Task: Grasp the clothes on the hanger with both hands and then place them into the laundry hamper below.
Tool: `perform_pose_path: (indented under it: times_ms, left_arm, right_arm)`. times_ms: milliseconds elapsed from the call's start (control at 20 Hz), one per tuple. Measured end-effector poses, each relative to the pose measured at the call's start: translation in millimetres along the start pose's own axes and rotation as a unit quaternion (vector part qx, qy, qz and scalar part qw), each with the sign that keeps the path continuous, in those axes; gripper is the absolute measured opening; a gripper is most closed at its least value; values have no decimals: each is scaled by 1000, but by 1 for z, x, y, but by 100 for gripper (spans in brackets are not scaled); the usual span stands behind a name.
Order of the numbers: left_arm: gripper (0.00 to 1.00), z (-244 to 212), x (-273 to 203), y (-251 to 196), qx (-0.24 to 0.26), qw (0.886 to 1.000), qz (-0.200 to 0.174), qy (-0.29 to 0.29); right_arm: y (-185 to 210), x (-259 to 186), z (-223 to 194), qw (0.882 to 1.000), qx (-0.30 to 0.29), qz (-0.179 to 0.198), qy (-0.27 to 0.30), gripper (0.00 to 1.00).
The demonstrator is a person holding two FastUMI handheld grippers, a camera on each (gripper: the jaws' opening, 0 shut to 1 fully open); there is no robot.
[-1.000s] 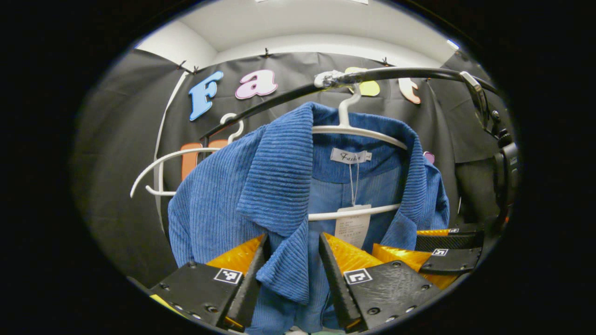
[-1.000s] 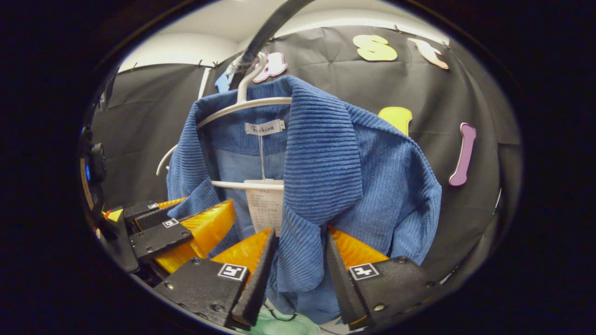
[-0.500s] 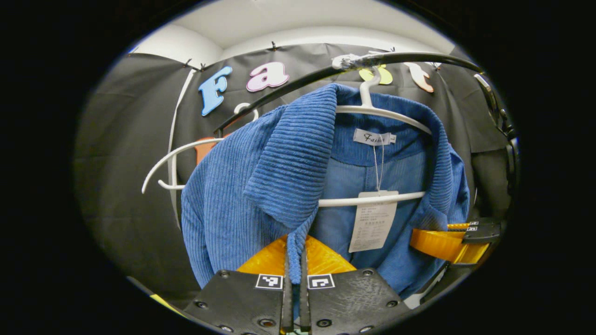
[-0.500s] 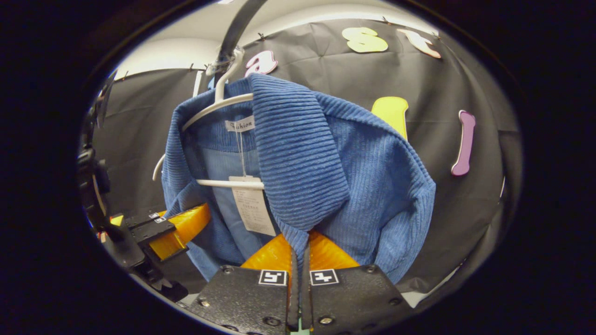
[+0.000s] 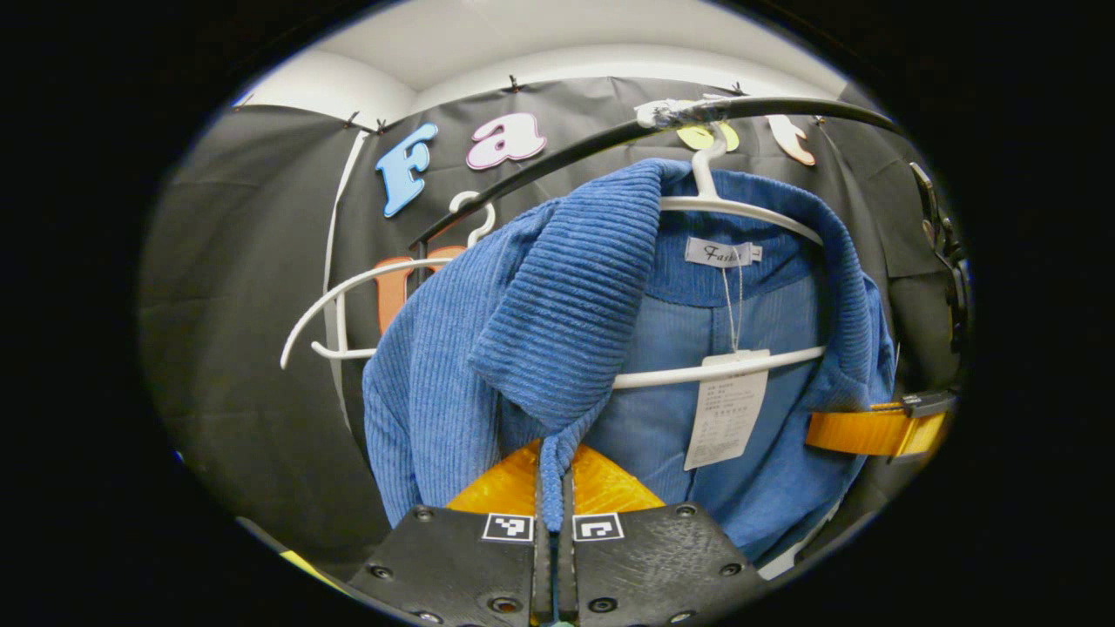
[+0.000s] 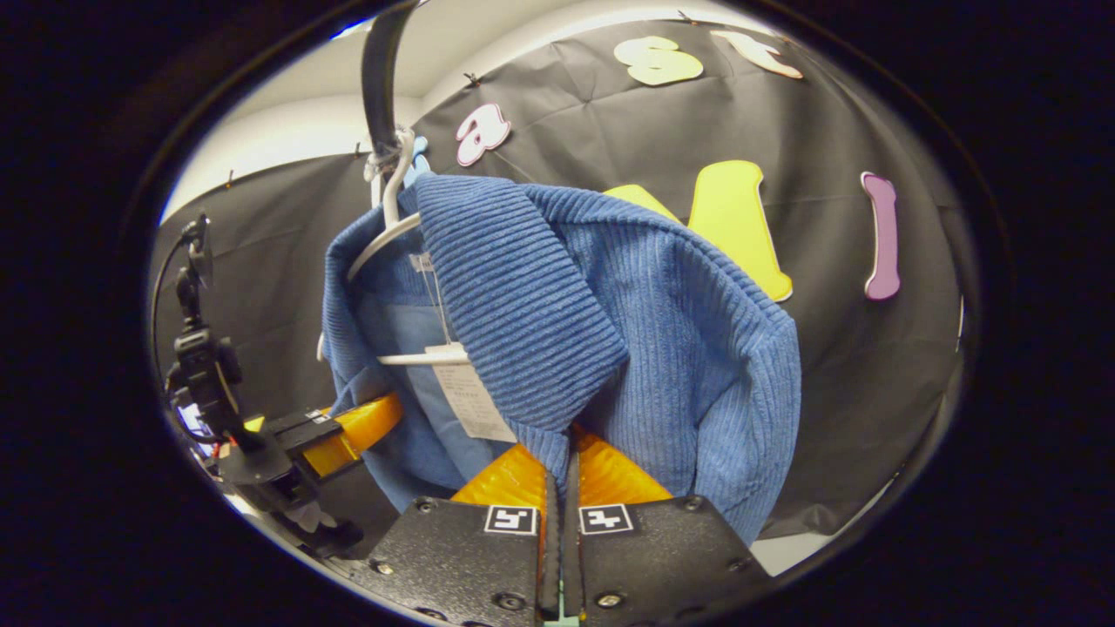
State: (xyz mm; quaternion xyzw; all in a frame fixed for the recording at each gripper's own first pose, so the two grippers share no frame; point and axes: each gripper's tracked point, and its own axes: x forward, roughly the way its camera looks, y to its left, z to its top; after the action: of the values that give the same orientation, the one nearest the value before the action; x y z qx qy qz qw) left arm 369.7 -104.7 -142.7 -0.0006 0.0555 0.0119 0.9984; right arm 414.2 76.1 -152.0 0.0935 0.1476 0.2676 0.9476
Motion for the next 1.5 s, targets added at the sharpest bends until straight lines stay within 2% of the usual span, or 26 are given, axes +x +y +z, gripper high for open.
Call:
perform_pose_path:
  times_ms: [300,700,800,850,1050,1100,1150,1200,1250,1300,1350,1400,1450,1500]
  left_arm:
    - [2,4,0,15,-3,1000,17,0]
    - [0,26,-3,36,-28,999,35,-15]
    - [2,32,-4,43,-41,998,39,-17]
    - [7,33,-4,46,-48,998,42,-15]
    - [7,37,-13,47,-71,997,28,-11]
    - [2,36,-17,47,-74,997,24,-9]
    - [7,38,-21,47,-79,997,19,-11]
    - [2,43,-26,48,-80,996,17,-21]
    - [7,49,-31,52,-84,996,18,-28]
    - [2,56,-34,55,-89,995,16,-38]
    - [2,62,-36,61,-91,995,21,-46]
    - [2,68,-37,68,-92,994,24,-52]
    - [7,72,-37,73,-95,993,28,-57]
    - [2,76,-35,76,-99,993,29,-58]
  right_arm:
    - [-12,-26,14,997,36,63,-15,5]
    - [-23,-49,46,987,95,119,-49,5]
    - [-27,-52,57,984,109,128,-62,5]
    - [-28,-54,65,981,118,135,-70,5]
    - [-43,-58,84,977,142,131,-94,4]
    - [-44,-59,85,977,142,128,-96,5]
    - [-44,-59,87,977,141,129,-99,4]
    - [-45,-59,89,976,142,127,-103,5]
    - [-45,-59,93,975,145,128,-109,5]
    - [-48,-60,96,974,148,126,-113,5]
    - [-49,-59,98,974,150,124,-116,4]
    - [-50,-60,100,973,155,125,-120,4]
    - [-51,-61,103,971,160,127,-124,5]
    - [-51,-62,106,969,164,130,-129,4]
